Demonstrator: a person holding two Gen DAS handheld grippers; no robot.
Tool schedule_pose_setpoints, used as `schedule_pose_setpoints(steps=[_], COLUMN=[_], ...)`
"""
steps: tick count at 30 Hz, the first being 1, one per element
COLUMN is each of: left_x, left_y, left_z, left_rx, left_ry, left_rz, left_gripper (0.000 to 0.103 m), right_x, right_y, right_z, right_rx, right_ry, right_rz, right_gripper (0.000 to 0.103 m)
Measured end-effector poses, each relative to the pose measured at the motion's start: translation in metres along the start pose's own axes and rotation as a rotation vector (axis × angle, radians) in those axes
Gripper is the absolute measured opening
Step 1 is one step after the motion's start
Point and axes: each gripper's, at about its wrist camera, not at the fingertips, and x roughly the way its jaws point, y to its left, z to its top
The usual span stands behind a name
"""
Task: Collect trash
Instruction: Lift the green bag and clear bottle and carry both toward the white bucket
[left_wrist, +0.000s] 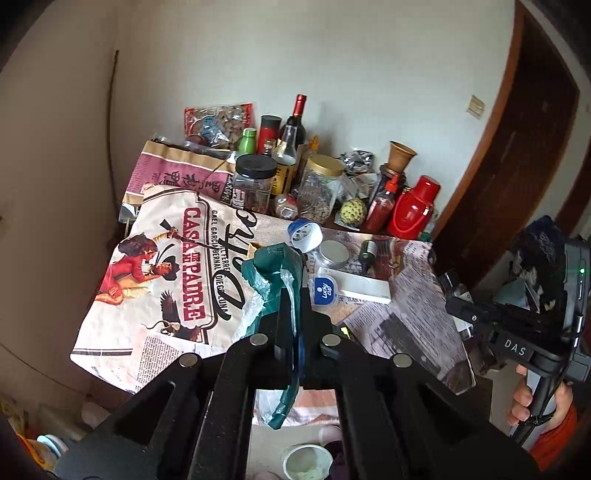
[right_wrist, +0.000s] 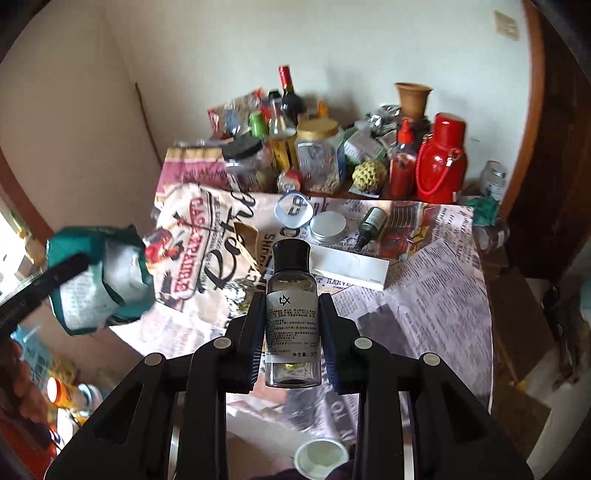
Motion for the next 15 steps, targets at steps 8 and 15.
schedule_pose_setpoints(steps=[8, 15], left_x=[-0.040, -0.071], left_y=[-0.011, -0.043], left_z=[-0.013, -0.033], left_rx=[0.070, 0.136], left_ry=[-0.001, -0.017], left_rz=[-0.094, -0.112], left_gripper=[0.000, 0.000], right_x=[-0.046, -0.080], right_y=[0.012, 0.010], right_z=[-0.026, -0.046], right_rx=[0.066, 0.065], right_ry=[-0.063, -0.092], right_rz=[-0.034, -0.042], right_gripper=[0.026, 0.026])
